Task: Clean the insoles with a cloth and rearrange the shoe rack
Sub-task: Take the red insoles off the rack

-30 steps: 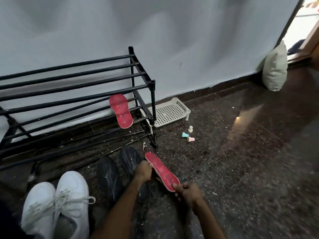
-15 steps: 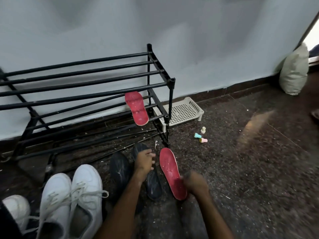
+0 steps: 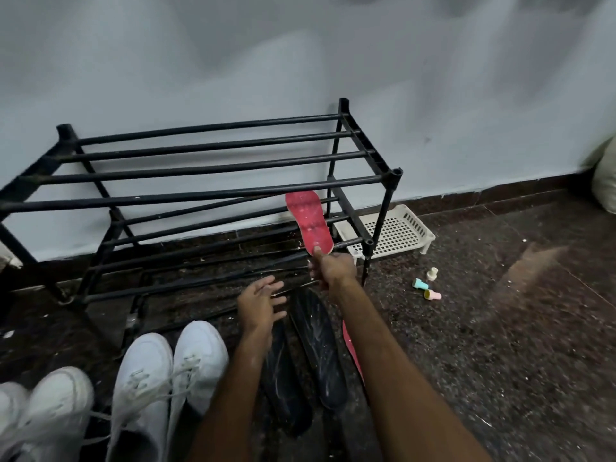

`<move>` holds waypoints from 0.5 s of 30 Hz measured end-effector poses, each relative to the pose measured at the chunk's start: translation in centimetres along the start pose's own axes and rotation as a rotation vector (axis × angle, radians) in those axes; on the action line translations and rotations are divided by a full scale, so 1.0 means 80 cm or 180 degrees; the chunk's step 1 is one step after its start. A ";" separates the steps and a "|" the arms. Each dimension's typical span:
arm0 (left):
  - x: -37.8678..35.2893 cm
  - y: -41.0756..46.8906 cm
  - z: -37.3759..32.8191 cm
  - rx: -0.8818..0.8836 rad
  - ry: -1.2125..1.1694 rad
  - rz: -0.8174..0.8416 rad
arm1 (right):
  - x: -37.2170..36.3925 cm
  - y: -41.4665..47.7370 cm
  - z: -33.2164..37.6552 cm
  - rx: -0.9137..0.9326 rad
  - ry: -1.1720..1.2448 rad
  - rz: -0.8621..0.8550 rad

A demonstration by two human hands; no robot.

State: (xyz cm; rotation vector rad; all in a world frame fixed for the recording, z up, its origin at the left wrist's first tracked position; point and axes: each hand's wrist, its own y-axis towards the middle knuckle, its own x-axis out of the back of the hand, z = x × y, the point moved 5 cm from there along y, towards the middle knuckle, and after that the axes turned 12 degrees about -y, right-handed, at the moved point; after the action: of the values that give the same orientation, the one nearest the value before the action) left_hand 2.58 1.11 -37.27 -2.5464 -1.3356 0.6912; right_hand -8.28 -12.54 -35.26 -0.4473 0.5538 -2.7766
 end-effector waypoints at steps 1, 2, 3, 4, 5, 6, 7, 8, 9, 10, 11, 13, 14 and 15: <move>0.000 0.000 0.003 0.0040 -0.0006 0.0025 | -0.002 0.000 -0.001 0.0023 0.0090 -0.0002; -0.002 0.000 0.007 0.0077 -0.0013 0.0058 | -0.002 -0.004 0.000 0.0043 0.0171 -0.0031; -0.005 -0.002 0.010 0.0116 -0.0025 0.0103 | 0.003 -0.014 -0.001 0.0060 0.0226 -0.0057; -0.009 -0.003 0.013 0.0149 -0.0034 0.0161 | 0.008 -0.025 -0.004 0.0050 0.0318 -0.0078; -0.014 -0.005 0.016 0.0179 -0.0050 0.0239 | 0.014 -0.038 -0.008 0.0046 0.0424 -0.0028; -0.021 -0.009 0.018 0.0218 -0.0063 0.0330 | 0.022 -0.053 -0.015 0.0032 0.0511 0.0057; -0.029 -0.012 0.020 0.0267 -0.0089 0.0427 | 0.030 -0.069 -0.022 0.0026 0.0543 0.0186; -0.037 -0.016 0.022 0.0333 -0.0140 0.0525 | 0.040 -0.086 -0.032 0.0018 0.0502 0.0319; -0.044 -0.021 0.024 0.0424 -0.0239 0.0608 | 0.050 -0.103 -0.043 0.0000 0.0400 0.0462; -0.051 -0.024 0.026 0.0513 -0.0363 0.0663 | 0.059 -0.118 -0.053 -0.0019 0.0288 0.0574; -0.057 -0.027 0.028 0.0603 -0.0483 0.0683 | 0.073 -0.134 -0.064 -0.0060 0.0229 0.0627; -0.065 -0.032 0.034 0.0700 -0.0633 0.0613 | 0.099 -0.155 -0.092 -0.0187 0.0192 0.0686; -0.067 -0.035 0.039 0.0716 -0.0648 0.0533 | 0.112 -0.162 -0.107 -0.0242 0.0157 0.0712; -0.066 -0.036 0.045 0.0714 -0.0611 0.0431 | 0.121 -0.169 -0.120 -0.0287 0.0066 0.0753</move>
State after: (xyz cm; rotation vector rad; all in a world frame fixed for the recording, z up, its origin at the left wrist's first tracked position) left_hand -3.89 -1.72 -37.71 -2.4552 -1.0728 1.0703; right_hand -23.28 -0.53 -35.77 -0.3474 0.6911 -2.5411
